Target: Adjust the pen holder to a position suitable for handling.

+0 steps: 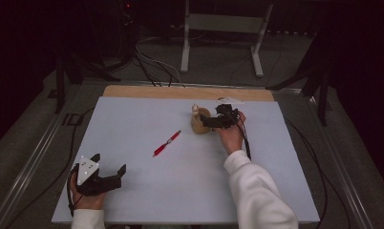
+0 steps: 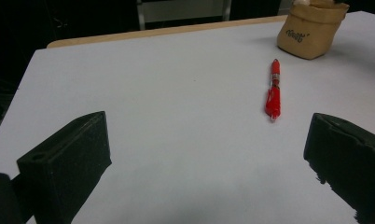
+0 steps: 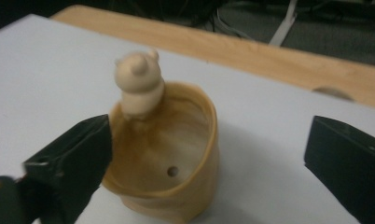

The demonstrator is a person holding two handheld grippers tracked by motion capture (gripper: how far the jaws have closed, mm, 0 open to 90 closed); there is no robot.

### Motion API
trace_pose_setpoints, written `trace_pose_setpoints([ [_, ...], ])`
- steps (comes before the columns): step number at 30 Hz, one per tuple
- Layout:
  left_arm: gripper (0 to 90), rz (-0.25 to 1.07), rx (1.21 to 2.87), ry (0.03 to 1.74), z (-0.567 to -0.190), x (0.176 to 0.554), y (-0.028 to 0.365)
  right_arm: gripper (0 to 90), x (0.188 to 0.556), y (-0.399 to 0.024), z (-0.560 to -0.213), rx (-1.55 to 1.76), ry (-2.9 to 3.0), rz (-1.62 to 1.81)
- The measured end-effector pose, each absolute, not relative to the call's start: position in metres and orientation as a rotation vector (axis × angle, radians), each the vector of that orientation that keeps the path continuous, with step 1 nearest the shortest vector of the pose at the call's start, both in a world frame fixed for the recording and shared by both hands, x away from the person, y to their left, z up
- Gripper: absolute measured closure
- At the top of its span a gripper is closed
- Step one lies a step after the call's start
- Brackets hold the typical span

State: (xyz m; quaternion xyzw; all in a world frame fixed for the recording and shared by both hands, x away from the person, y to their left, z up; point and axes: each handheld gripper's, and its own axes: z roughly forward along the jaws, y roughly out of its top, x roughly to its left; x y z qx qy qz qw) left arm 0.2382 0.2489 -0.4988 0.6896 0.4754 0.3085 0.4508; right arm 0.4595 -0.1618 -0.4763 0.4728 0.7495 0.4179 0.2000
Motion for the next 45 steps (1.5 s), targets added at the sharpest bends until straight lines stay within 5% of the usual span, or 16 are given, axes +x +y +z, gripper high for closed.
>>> trace_pose_setpoints([
  [2,1.0,0.762,1.705,1.175,-0.499,0.238,0.249,5.8,0.461,-0.162,-0.479,1.349,2.100,1.157],
  [11,1.0,0.761,1.704,1.175,-0.499,0.238,0.249,39.3,0.469,-0.166,-0.488,1.491,2.111,1.184],
  [17,1.0,0.760,1.706,1.172,-0.499,0.238,0.248,50.5,0.467,-0.164,-0.488,1.482,2.190,1.097],
  [24,1.0,0.760,1.706,1.175,-0.499,0.239,0.249,81.4,0.464,-0.162,-0.493,1.478,2.200,1.109],
  [45,1.0,0.761,1.708,1.177,-0.499,0.238,0.249,81.9,0.430,-0.167,-0.467,1.328,2.332,1.025],
])
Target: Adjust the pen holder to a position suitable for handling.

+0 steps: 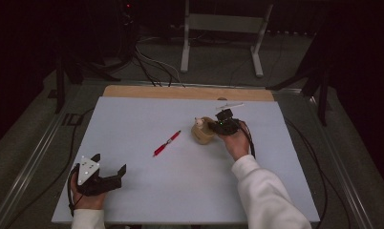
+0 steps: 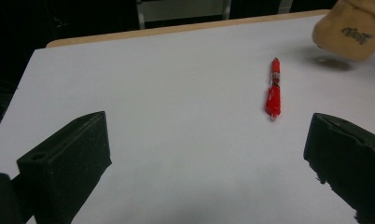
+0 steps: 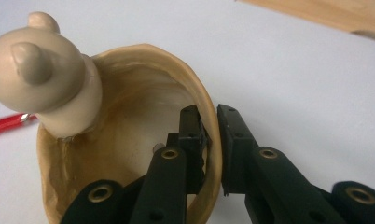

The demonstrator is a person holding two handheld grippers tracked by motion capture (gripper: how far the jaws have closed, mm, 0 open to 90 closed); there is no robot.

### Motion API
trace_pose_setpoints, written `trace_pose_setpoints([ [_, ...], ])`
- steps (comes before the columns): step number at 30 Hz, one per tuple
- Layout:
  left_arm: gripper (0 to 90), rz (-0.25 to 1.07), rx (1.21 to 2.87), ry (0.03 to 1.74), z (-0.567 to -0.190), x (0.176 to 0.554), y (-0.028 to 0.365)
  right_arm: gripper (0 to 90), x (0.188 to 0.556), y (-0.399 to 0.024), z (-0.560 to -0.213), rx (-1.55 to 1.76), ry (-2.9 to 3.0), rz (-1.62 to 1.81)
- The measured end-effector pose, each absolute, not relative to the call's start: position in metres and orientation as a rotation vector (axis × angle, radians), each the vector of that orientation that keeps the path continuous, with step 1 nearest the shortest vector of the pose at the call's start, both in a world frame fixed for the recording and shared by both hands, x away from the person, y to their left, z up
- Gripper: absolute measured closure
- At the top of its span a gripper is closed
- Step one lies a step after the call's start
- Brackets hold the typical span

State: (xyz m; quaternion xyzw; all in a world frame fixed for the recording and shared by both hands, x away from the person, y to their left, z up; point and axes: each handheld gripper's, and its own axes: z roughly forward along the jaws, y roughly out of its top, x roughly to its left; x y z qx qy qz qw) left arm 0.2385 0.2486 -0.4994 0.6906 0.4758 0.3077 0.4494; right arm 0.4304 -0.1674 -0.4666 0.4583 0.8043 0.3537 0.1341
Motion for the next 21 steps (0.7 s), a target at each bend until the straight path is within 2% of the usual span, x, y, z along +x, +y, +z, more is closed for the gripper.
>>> trace_pose_setpoints([
  [21,1.0,0.758,1.716,1.174,-0.500,0.239,0.247,81.9,0.385,-0.169,-0.471,1.251,2.505,0.898],
])
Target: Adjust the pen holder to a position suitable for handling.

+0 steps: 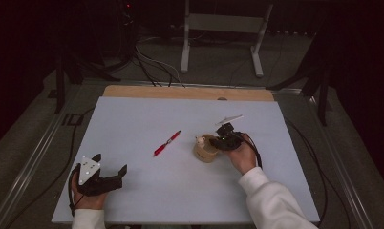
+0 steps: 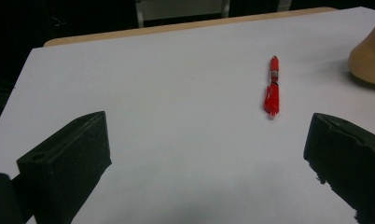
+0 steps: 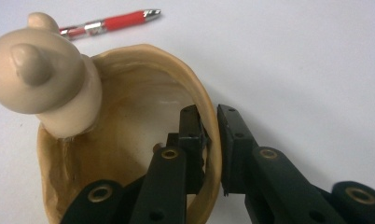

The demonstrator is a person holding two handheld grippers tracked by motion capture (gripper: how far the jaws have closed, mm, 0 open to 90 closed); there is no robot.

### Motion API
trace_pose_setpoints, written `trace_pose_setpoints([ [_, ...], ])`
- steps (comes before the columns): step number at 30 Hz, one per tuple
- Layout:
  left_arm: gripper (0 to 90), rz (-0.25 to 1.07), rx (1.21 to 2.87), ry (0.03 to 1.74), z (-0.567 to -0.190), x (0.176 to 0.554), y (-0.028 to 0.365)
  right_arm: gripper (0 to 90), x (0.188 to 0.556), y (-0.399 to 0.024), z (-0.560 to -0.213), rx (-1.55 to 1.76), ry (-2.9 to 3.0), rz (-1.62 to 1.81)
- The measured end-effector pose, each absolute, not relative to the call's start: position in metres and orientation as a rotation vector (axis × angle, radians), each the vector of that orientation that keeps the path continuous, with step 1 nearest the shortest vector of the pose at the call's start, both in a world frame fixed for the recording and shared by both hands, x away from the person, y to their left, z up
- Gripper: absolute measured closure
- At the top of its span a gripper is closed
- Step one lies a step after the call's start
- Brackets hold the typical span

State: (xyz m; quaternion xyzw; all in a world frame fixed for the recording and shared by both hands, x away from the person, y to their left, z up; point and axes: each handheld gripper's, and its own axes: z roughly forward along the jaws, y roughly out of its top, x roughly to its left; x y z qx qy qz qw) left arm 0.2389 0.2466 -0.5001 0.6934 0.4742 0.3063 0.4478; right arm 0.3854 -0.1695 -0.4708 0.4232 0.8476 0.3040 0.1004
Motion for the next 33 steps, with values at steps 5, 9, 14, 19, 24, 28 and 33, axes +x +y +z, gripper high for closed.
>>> trace_pose_setpoints([
  [5,1.0,0.759,1.718,1.174,-0.500,0.239,0.247,81.0,0.387,-0.166,-0.475,1.240,2.521,0.871],
  [9,1.0,0.760,1.716,1.176,-0.500,0.239,0.247,65.6,0.388,-0.166,-0.477,1.270,2.509,0.944],
  [14,1.0,0.760,1.717,1.178,-0.500,0.239,0.247,44.3,0.385,-0.163,-0.475,1.218,2.491,1.016],
  [19,1.0,0.760,1.716,1.179,-0.500,0.239,0.247,26.4,0.384,-0.167,-0.470,1.234,2.421,1.069],
  [24,1.0,0.761,1.716,1.181,-0.501,0.239,0.247,9.8,0.376,-0.172,-0.460,1.178,2.320,1.124],
  [28,1.0,0.762,1.713,1.183,-0.500,0.239,0.248,1.2,0.367,-0.181,-0.449,1.141,2.244,1.167],
  [33,1.0,0.766,1.707,1.186,-0.500,0.239,0.248,0.0,0.350,-0.197,-0.441,1.097,2.153,1.218],
])
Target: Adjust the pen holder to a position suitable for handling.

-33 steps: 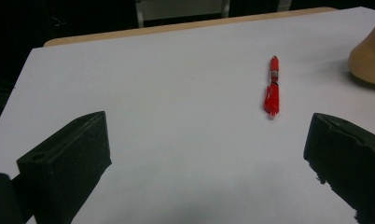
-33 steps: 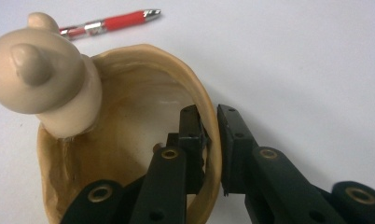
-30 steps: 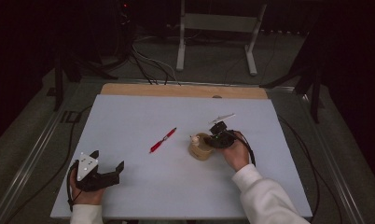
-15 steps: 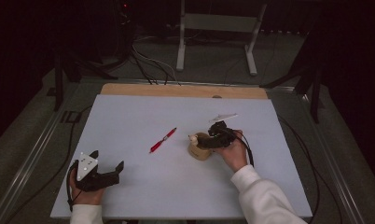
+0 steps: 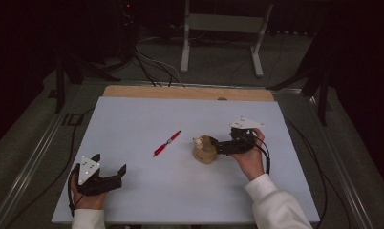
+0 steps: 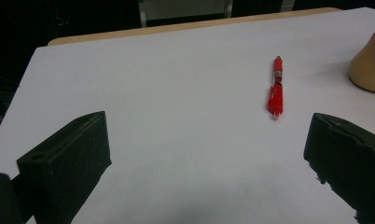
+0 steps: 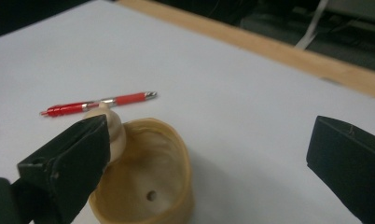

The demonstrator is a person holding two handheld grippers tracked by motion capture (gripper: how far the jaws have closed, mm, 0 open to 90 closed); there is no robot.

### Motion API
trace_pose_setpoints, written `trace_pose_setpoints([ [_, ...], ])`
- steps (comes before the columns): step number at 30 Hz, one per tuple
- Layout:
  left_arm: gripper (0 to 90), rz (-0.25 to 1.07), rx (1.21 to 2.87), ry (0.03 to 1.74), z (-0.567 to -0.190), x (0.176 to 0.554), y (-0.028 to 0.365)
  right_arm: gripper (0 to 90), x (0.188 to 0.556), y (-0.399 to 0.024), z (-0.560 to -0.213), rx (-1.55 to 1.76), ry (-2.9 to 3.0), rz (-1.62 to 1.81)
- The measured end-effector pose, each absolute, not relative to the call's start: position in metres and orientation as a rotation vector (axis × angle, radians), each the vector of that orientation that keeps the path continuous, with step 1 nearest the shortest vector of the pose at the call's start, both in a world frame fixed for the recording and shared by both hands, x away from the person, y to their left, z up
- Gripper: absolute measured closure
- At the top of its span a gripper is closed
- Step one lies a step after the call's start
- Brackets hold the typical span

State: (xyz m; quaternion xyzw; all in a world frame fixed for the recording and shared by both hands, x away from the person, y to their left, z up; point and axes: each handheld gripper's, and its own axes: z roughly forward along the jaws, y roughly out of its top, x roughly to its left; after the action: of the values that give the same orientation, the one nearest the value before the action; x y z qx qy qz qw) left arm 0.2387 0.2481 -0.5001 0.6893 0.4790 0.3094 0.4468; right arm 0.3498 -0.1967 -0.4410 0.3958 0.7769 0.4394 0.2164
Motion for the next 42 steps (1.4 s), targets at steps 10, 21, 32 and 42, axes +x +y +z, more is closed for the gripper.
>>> trace_pose_setpoints([
  [10,0.9,0.768,1.710,1.185,-0.500,0.238,0.248,0.0,0.316,-0.226,-0.453,1.052,2.078,1.222],
  [21,1.0,0.774,1.713,1.192,-0.500,0.238,0.249,0.0,0.284,-0.263,-0.482,1.074,1.992,1.268],
  [32,1.0,0.783,1.714,1.210,-0.496,0.235,0.246,0.0,0.264,-0.285,-0.496,1.095,1.946,1.351],
  [42,1.0,0.756,1.750,1.153,-0.474,0.246,0.238,0.0,0.267,-0.291,-0.495,1.175,1.947,1.321],
])
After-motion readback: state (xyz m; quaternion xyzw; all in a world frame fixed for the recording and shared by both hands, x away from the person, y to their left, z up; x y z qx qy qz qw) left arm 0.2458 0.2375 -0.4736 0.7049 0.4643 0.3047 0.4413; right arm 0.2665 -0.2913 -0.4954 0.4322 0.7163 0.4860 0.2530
